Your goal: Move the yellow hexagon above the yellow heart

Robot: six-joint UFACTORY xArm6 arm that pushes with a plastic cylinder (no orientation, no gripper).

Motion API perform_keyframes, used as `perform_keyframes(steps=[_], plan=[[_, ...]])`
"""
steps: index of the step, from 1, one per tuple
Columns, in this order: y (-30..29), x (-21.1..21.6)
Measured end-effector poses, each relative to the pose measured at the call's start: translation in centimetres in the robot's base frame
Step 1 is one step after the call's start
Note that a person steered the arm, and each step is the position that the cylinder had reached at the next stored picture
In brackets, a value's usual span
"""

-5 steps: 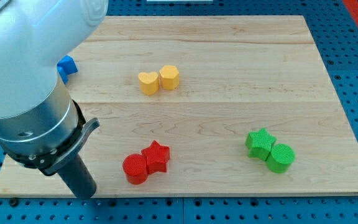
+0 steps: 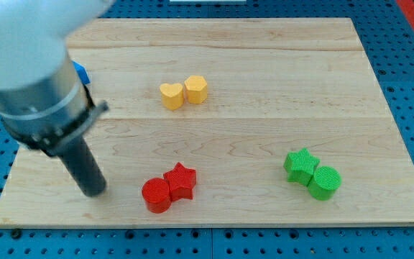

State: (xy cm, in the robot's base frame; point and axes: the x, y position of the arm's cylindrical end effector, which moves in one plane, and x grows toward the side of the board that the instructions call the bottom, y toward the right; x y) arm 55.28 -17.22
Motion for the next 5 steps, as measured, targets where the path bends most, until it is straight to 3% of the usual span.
perform_keyframes(steps=[2,3,4,5], plan=[[-0.4,-13.6],[3.1,-20.2],[8.7,-21.9],[9.1,-19.9]])
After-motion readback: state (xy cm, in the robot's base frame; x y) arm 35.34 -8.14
